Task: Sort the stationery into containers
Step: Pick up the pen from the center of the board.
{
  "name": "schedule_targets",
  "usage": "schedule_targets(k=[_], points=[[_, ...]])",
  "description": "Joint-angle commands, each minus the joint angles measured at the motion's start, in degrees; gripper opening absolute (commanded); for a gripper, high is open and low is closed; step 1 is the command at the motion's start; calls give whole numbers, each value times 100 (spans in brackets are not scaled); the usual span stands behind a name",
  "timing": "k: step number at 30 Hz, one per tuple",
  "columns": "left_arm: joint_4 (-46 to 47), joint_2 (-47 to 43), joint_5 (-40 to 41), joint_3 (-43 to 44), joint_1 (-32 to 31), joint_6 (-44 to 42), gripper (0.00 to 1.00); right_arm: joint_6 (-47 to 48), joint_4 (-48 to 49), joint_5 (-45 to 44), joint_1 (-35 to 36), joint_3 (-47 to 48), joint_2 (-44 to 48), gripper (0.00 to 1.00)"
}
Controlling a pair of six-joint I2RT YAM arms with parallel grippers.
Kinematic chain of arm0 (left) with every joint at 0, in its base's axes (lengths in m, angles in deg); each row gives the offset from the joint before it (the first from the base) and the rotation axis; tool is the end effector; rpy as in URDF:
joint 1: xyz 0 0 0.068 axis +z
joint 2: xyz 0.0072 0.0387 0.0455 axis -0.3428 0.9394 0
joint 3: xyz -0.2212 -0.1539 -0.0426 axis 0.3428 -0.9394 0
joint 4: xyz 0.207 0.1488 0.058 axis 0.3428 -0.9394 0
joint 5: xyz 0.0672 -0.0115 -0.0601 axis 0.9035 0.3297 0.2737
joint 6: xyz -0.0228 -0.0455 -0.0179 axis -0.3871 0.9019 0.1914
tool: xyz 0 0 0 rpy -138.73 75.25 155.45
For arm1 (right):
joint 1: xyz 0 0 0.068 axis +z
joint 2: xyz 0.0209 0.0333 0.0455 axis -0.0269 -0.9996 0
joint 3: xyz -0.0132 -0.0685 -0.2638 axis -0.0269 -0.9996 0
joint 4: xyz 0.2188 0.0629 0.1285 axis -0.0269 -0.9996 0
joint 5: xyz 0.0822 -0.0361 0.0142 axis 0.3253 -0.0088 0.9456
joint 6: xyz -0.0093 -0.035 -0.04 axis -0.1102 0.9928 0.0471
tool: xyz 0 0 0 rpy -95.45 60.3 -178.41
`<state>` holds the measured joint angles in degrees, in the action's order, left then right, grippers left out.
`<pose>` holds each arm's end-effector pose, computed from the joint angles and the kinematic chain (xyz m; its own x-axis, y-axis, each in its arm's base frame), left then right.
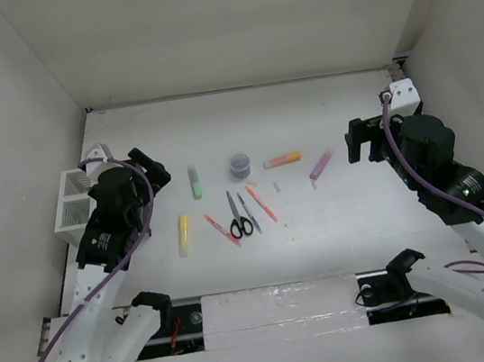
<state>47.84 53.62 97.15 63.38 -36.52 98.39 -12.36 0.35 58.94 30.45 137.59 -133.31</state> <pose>0.1630 -0.0362 0.3661 -0.2107 -0.4965 -0.8421 -0.1747 0.8667 -0.4672 0.1346 0.0585 0.4205 -0.2203 -0.0926 -0.9710 -0.1119 0.9913 -0.0692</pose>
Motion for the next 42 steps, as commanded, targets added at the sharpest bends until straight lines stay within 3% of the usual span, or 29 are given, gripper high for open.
schedule_targets(k=[1, 5, 10, 15, 23, 32, 42], points=[[294, 40, -456, -1, -32, -156, 100, -52, 176, -64, -25, 153, 34, 100], [453, 320, -1210, -107, -32, -209, 100, -176, 350, -117, -25, -40, 34, 100], [286, 1270, -1600, 16, -93, 88, 100, -176, 509, 200, -25, -224, -71, 100], [-773, 2113, 496, 551, -1770, 1816, 100, -290, 720, 612, -25, -444, -19, 100], [-1067, 2149, 844, -238, -2659, 3963, 100, -343, 782, 886, -25, -637, 52, 100], [-953, 2614, 791, -792, -2721, 5099, 95, -290, 1046, 1509, -25, -937, 104, 100], [-768, 3580, 633, -783, -2721, 5152, 79, -290, 1344, 2054, -25, -1349, 157, 100]])
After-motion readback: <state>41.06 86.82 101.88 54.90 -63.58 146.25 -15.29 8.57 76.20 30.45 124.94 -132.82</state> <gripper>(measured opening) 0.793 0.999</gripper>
